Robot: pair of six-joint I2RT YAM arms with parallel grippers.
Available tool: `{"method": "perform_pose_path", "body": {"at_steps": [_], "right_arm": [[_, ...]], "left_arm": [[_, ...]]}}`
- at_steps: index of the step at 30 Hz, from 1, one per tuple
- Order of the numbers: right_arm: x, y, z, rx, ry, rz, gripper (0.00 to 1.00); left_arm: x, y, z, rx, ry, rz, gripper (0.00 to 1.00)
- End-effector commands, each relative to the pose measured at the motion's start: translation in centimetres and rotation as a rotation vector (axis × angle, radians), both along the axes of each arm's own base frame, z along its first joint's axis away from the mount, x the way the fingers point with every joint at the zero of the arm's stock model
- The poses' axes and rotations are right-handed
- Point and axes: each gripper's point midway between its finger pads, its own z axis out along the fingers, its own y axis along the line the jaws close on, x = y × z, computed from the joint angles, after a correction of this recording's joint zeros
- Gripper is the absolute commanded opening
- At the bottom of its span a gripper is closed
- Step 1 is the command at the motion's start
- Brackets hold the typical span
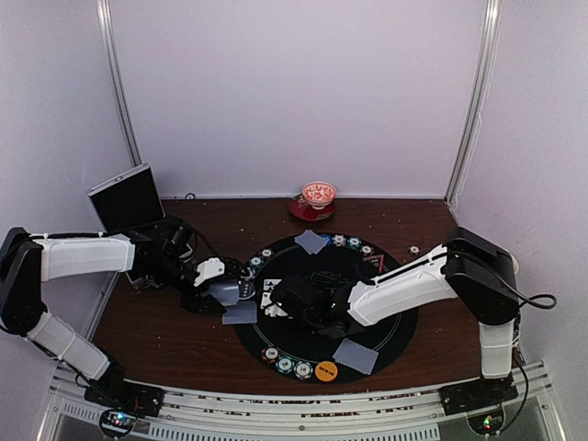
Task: Distribute texas hold em gaming equipment
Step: Flop the poker card into the community card area.
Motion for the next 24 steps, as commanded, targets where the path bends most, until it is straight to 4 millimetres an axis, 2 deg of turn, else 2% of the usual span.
{"method": "perform_pose_path", "body": {"at_steps": [1,5,13,17,20,22,24], "right_arm": [[-0.1,-0.8,2.0,0.021,-0.024,-0.041,0.72],[-0.5,-0.8,4.4,0.094,-0.021,-0.063,0.74],[-2.1,-1.0,11.5,0.481,0.077,-0.11,0.93],[-2.7,-0.8,14.9,0.791,0.249,-0.102,0.99],[-2.5,-0.5,17.1,1.019,0.408,-0.112,1.0],[-2.7,0.2,17.7,1.138,0.533,-0.117,1.0],[-2.7,1.1,17.5,1.209,0.611,-0.133,1.0]], "left_arm": [[-0.1,-0.3,1.0,-0.034,-0.017,-0.014,0.58],[-0.1,-0.3,1.0,-0.034,-0.019,-0.014,0.58],[-0.1,-0.3,1.1,-0.036,-0.022,-0.015,0.58],[-0.1,-0.3,1.2,-0.039,-0.024,-0.015,0.58],[0.0,-0.3,1.2,-0.039,-0.023,-0.013,0.58],[-0.1,-0.3,1.2,-0.037,-0.022,-0.013,0.58],[0.0,-0.2,1.1,-0.036,-0.02,-0.011,0.58]]}}
